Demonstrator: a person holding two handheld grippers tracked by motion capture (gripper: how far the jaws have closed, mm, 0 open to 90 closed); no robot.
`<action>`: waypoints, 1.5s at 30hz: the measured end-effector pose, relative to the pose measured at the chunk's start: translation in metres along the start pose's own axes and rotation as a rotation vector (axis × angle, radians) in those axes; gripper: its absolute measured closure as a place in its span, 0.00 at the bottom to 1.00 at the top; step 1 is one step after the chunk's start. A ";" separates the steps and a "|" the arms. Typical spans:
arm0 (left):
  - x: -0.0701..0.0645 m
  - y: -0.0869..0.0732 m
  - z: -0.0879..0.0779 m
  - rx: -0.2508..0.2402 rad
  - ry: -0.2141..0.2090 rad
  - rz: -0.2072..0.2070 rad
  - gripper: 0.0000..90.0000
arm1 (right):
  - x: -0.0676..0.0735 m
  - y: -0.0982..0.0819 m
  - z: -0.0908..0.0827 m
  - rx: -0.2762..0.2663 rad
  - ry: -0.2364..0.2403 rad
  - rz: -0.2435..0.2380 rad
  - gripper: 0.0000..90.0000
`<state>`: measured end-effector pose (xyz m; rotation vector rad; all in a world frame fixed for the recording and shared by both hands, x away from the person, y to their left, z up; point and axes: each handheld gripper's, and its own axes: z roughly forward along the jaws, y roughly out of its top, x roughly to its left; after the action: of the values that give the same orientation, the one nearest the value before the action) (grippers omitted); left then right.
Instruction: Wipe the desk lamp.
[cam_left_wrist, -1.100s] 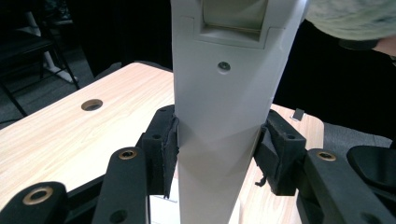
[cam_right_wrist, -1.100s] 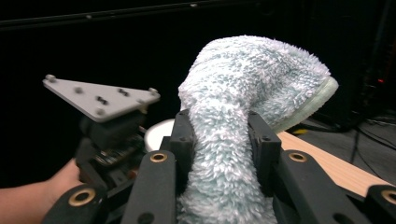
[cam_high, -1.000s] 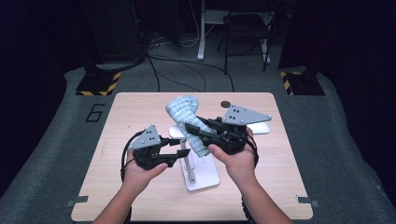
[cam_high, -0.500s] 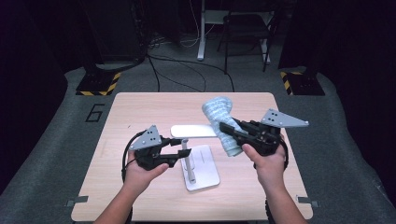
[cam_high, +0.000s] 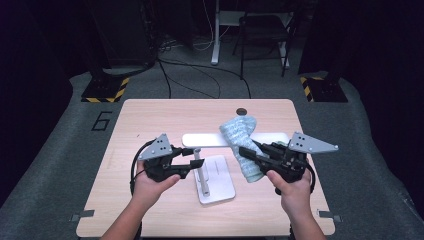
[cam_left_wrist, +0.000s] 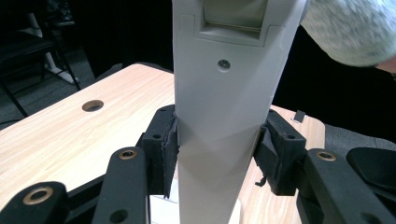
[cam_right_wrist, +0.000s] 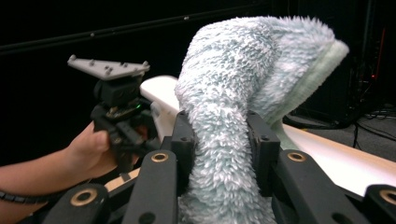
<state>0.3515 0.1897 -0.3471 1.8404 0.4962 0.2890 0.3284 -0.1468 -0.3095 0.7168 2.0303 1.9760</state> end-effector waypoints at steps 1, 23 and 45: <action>0.000 0.000 0.000 0.001 -0.001 -0.002 0.58 | 0.001 -0.002 -0.001 0.005 0.002 -0.007 0.77; -0.001 0.000 0.000 0.001 0.010 -0.002 0.58 | 0.011 -0.063 -0.004 0.056 -0.006 0.011 0.77; -0.001 -0.002 0.000 -0.009 0.013 -0.001 0.58 | -0.018 -0.114 -0.007 0.136 -0.108 0.048 0.77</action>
<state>0.3504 0.1896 -0.3486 1.8309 0.5035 0.3023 0.3189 -0.1586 -0.4240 0.8890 2.1164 1.7948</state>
